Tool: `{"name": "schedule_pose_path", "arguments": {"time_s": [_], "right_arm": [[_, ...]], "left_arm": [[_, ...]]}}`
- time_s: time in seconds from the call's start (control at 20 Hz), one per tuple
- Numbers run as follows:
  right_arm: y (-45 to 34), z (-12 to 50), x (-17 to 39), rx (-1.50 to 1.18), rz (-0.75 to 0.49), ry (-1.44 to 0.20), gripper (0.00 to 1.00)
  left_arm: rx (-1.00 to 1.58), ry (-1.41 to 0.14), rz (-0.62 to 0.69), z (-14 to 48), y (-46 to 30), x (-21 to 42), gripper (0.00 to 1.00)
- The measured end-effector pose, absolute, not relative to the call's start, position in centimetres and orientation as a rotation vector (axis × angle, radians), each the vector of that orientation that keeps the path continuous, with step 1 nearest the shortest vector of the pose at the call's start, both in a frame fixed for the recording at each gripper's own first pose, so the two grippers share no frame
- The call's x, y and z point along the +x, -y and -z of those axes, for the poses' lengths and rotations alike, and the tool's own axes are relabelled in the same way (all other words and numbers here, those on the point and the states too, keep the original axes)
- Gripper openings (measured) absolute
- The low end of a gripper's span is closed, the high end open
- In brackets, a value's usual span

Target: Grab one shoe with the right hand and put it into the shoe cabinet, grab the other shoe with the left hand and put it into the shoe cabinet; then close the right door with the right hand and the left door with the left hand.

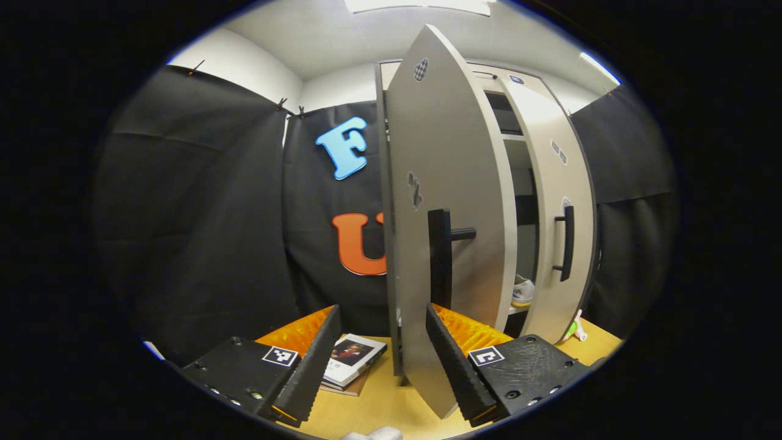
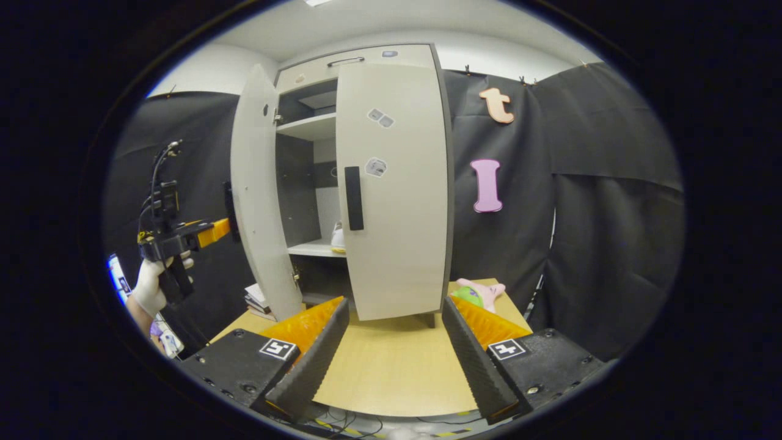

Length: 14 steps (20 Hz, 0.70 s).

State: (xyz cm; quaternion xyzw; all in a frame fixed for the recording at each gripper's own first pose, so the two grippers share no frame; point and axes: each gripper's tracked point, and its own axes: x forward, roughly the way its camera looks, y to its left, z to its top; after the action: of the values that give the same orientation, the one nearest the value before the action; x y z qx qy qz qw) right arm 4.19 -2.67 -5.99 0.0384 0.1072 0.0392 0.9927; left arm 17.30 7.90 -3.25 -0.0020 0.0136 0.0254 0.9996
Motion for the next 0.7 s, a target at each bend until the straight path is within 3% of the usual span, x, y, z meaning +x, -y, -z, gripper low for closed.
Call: {"name": "schedule_pose_path", "arguments": {"time_s": [0.2, 0.25, 0.7], "right_arm": [[3.0, 5.8, 4.2, 0.080, -0.070, -0.212, 0.99], [3.2, 5.8, 4.1, 0.083, -0.063, -0.209, 0.99], [4.7, 4.4, 3.2, 0.087, -0.015, -0.162, 0.99]], "left_arm": [[-0.041, -0.041, -0.007, 2.9, -5.0, 18.4, 0.89], [-0.055, -0.038, -0.001, 2.8, -4.6, 18.3, 0.98], [-0.039, -0.062, 0.049, 3.4, -0.5, 15.1, 0.96]]}}
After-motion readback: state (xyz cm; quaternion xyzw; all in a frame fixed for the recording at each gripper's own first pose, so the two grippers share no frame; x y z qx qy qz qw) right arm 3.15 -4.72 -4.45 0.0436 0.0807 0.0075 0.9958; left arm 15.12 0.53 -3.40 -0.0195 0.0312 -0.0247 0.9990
